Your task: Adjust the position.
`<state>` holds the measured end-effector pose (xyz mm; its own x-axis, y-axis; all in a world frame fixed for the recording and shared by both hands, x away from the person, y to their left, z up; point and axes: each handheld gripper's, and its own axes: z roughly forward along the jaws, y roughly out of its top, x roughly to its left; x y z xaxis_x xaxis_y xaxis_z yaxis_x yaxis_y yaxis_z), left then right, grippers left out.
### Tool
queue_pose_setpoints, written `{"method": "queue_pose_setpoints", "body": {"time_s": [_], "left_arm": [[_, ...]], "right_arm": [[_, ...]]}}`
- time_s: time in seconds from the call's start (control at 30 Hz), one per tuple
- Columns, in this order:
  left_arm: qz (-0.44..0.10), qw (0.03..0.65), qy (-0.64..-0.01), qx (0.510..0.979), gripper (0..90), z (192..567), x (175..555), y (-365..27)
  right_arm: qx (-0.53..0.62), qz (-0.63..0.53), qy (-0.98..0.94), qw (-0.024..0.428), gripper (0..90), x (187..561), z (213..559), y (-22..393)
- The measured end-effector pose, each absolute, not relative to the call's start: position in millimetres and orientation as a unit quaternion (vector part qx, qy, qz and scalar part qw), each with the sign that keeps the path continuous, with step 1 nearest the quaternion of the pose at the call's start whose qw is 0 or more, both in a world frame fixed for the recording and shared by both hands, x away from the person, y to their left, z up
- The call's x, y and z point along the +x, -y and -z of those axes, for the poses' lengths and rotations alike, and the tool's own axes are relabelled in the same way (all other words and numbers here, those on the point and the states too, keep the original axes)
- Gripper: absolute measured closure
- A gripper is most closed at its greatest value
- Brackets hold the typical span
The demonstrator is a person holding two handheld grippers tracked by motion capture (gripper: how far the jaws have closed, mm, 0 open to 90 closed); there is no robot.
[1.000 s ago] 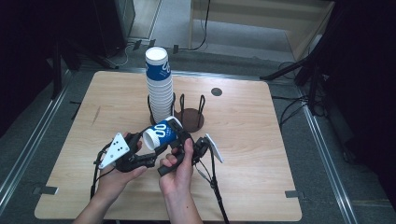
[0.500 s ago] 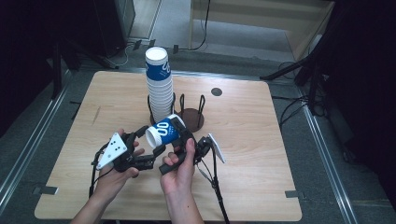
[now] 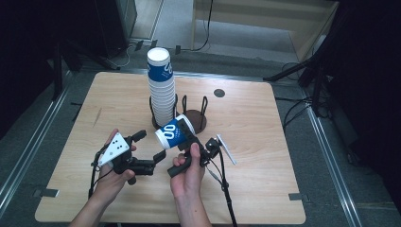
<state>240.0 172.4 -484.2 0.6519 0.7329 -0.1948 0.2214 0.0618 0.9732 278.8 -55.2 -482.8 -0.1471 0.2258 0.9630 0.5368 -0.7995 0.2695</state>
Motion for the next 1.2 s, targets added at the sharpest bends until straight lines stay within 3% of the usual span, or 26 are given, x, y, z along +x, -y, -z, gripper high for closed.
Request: {"method": "queue_pose_setpoints", "body": {"time_s": [0.1, 0.33, 0.57, 1.2], "left_arm": [[-0.200, 0.629, -0.367, 0.656, 0.0, 484.4, 240.7, -173.1], [-0.194, 0.628, -0.369, 0.657, 0.0, 485.2, 242.1, -175.5], [-0.192, 0.623, -0.373, 0.661, 0.0, 485.9, 243.3, -178.7], [-0.198, 0.606, -0.386, 0.667, 0.0, 490.0, 247.2, -184.9]], "right_arm": [[-0.632, 0.705, 0.312, 0.074, 15.0, 278.0, 480.9, 59.3], [-0.616, 0.717, 0.323, 0.043, 15.1, 278.5, 481.5, 63.7], [-0.589, 0.724, 0.356, -0.050, 15.2, 273.2, 476.1, 64.9], [-0.494, 0.685, 0.480, -0.237, 14.9, 264.4, 465.5, 72.4]]}}
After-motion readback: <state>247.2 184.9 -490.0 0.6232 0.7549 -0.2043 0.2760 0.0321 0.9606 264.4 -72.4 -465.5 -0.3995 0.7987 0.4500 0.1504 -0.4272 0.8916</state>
